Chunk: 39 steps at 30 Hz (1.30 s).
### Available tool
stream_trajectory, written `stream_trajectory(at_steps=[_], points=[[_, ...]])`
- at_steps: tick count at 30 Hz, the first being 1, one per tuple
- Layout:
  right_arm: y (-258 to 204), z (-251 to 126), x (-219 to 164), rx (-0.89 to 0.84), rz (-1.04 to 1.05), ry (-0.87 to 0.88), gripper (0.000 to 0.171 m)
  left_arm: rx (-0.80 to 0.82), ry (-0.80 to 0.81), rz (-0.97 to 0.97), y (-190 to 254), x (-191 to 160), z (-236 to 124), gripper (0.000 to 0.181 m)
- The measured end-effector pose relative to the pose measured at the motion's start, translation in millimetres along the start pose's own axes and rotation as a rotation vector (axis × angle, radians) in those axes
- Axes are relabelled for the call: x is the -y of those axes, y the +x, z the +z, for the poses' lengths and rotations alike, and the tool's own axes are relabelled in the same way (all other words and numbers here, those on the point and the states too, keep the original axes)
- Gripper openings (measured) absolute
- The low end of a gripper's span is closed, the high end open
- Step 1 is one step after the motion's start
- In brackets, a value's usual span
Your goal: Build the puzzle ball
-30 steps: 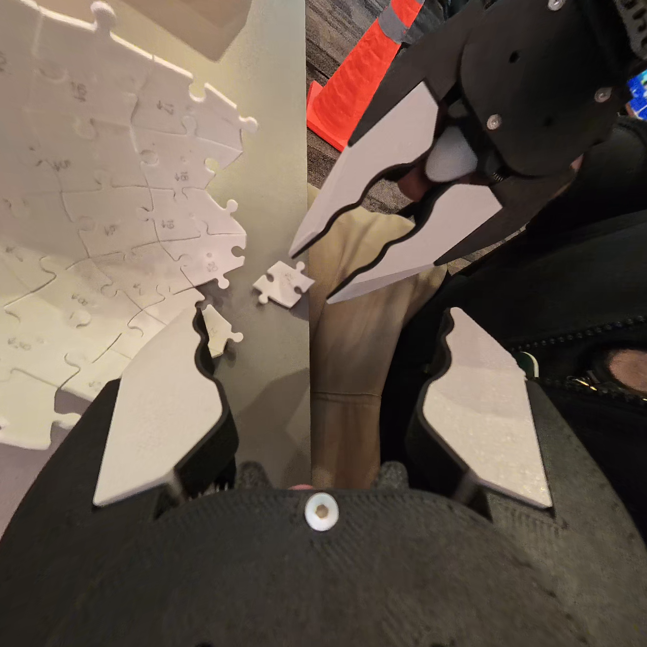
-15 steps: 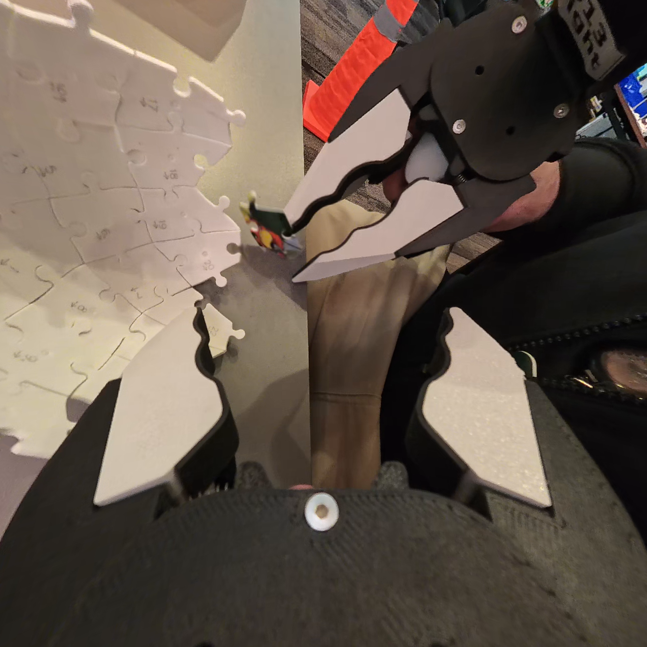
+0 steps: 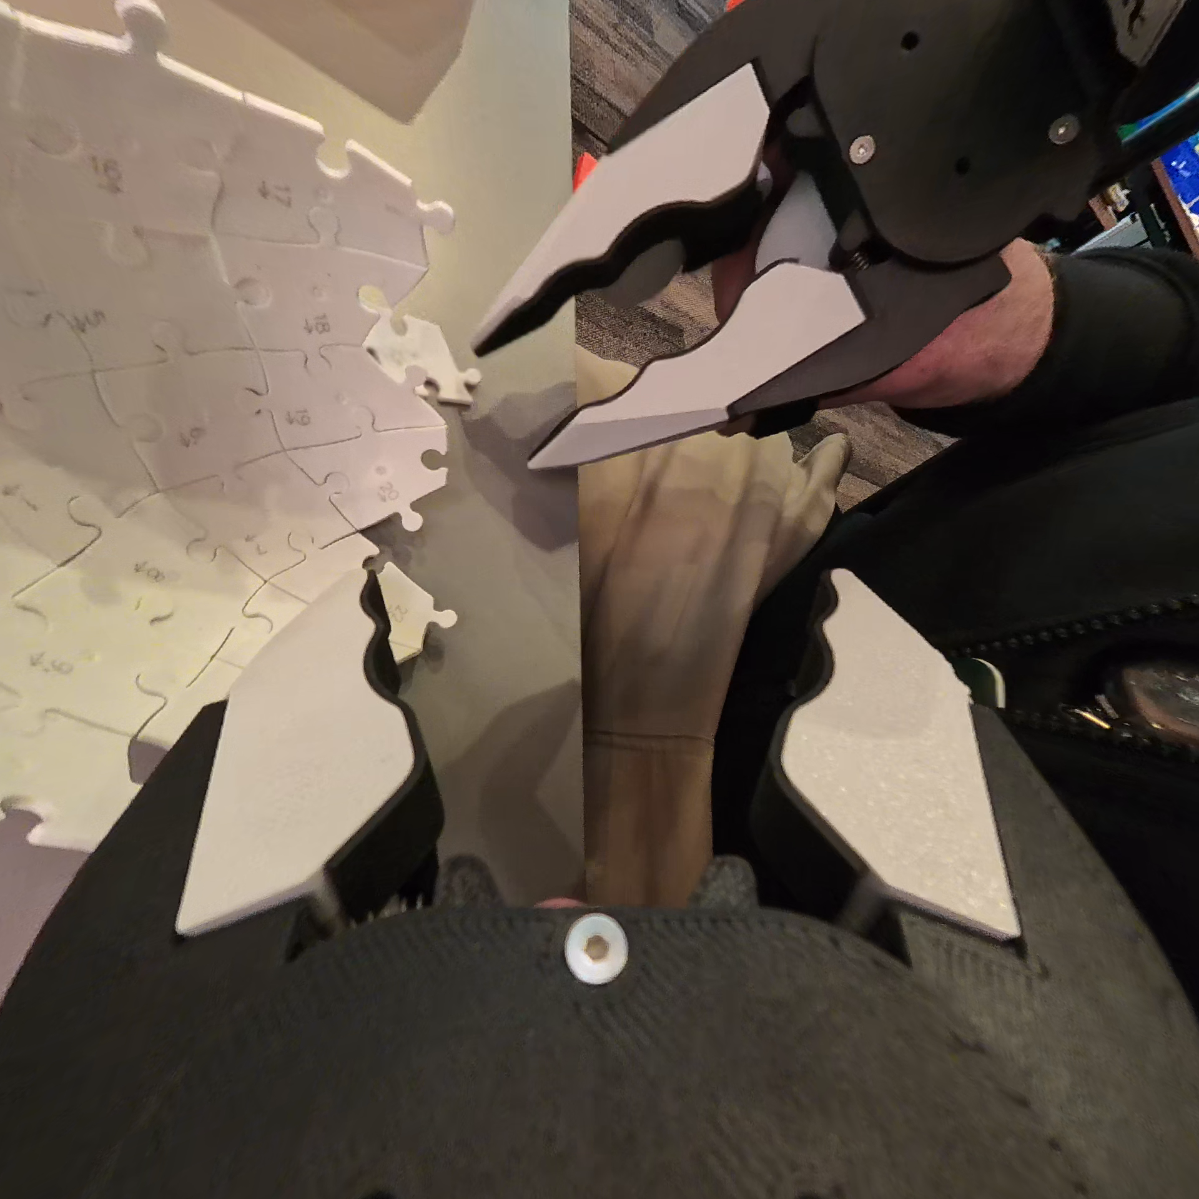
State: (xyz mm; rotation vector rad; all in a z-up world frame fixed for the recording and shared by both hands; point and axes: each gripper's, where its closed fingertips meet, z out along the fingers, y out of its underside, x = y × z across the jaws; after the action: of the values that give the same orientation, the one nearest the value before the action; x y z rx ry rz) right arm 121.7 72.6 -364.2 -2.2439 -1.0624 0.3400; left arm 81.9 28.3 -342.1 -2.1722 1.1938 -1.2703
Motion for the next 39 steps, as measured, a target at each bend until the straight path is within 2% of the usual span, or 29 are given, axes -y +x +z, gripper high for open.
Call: stream_trajectory(at_steps=[7, 12, 15, 23, 31, 39], points=[[13, 12, 11, -0.007, 0.003, -0.019, 0.040, 0.015, 0.010, -0.005, -4, 2, -1, 0.121], [13, 24, 21, 0.043, -0.036, -0.012, 0.039, 0.013, 0.013, -0.012, -6, 3, -2, 0.120], [3, 24, 19, 0.120, -0.037, -0.018, 0.028, 0.014, 0.011, -0.011, -6, 3, -3, 0.120], [-18, 8, -1, 0.209, -0.104, -0.069, 0.015, 0.009, 0.012, -0.011, -5, 3, -2, 0.121], [-12, -8, -16, 0.147, -0.103, -0.085, 0.033, 0.012, 0.006, -0.008, -5, 2, -1, 0.121], [-15, -9, -19, 0.138, -0.120, -0.102, 0.034, 0.017, -0.001, -0.004, -4, 2, -1, 0.122]])
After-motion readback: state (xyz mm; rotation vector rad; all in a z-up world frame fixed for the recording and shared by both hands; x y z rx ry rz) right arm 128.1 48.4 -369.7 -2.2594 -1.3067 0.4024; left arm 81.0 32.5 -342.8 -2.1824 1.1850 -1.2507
